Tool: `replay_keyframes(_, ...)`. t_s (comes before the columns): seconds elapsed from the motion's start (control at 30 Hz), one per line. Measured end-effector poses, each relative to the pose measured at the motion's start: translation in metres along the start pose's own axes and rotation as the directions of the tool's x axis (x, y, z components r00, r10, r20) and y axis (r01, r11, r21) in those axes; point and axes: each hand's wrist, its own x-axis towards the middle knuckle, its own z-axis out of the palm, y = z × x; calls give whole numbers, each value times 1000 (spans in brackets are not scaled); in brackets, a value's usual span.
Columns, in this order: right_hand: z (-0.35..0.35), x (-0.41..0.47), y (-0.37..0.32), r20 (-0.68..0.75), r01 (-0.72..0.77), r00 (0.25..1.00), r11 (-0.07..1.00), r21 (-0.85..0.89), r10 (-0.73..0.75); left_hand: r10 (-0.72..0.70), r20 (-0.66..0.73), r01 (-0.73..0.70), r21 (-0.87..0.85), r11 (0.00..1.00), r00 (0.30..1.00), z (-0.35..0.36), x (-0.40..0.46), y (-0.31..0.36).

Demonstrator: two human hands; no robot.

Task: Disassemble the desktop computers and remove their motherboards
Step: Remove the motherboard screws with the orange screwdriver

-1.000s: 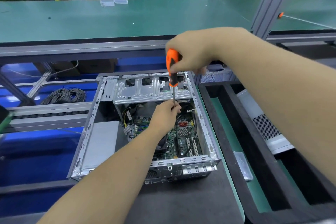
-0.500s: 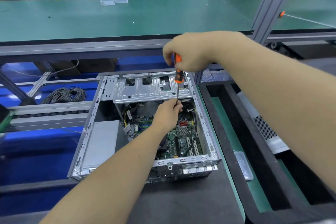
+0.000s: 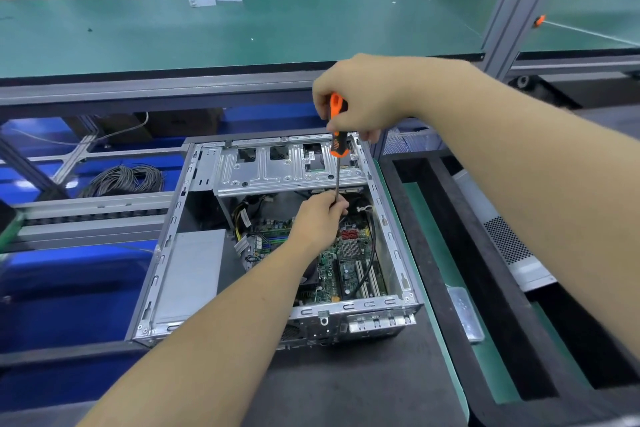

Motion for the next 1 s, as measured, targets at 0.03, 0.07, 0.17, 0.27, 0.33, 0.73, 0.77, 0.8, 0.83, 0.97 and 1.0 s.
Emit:
replay_keyframes(0.03,0,-2,-2,4,21,1000,1000,20,-21,-6,4,6,5,1000,1000,-1,-1,-1)
replay_keyframes(0.07,0,-1,-2,8,28,1000,999,32,-29,-11,15,11,20,1000,1000,-1,-1,-4)
replay_keyframes(0.17,-2,-1,-1,9,20,1000,1000,8,-20,-32,45,27,95,995,998,-1,-5,-12)
replay_keyframes(0.27,-4,-4,3,12,9,1000,998,63,-10,-65,31,60,147,987,997,-1,-7,-21)
replay_keyframes(0.33,-5,-6,4,10,5,1000,998,69,-5,-97,34,90,172,981,995,-2,-10,-26)
replay_keyframes(0.73,-25,-18,15,-24,-37,999,990,135,40,-181,153,113,372,921,971,3,-13,-40)
replay_keyframes(0.77,-28,-21,16,-27,-38,999,989,141,42,-180,147,112,382,917,973,3,-12,-40)
replay_keyframes(0.8,-30,-22,17,-30,-39,999,988,148,44,-180,134,117,382,917,975,3,-12,-40)
replay_keyframes(0.83,-32,-25,18,-35,-41,998,986,160,47,-182,120,125,379,917,976,3,-11,-40)
replay_keyframes(0.97,-41,-33,23,-63,-46,996,978,202,60,-202,117,139,400,906,972,4,-10,-40)
replay_keyframes(1.0,-43,-35,24,-68,-46,996,978,205,61,-201,114,140,404,904,973,5,-11,-40)
